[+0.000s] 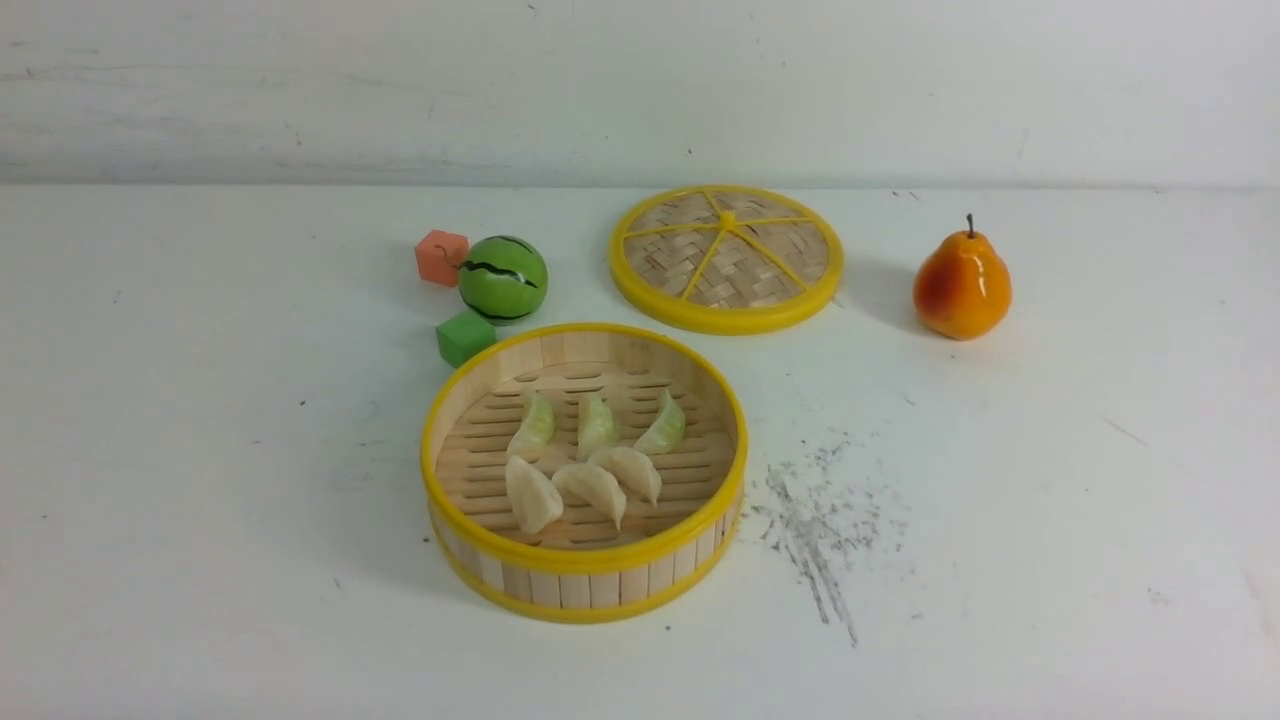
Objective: Put the dumplings into the steamer on the white table.
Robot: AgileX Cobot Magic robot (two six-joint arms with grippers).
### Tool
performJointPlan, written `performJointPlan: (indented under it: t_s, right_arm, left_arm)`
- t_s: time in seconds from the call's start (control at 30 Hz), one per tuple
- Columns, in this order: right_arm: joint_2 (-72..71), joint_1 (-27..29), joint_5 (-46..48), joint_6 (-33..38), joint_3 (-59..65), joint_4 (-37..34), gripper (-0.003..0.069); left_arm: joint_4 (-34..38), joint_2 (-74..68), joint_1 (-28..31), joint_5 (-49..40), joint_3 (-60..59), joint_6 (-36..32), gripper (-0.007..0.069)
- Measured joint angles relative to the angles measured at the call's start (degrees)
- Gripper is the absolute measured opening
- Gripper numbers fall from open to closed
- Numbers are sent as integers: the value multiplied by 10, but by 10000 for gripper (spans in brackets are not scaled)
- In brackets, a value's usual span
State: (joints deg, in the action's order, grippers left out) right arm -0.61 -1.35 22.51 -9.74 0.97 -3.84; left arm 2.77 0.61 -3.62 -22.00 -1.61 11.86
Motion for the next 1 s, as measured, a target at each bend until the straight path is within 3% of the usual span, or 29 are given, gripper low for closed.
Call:
performJointPlan:
  t_s: [1.0]
  right_arm:
    - [0,0,0,0,0,0,139]
  left_arm:
    - [-5,0,0,0,0,0,-14]
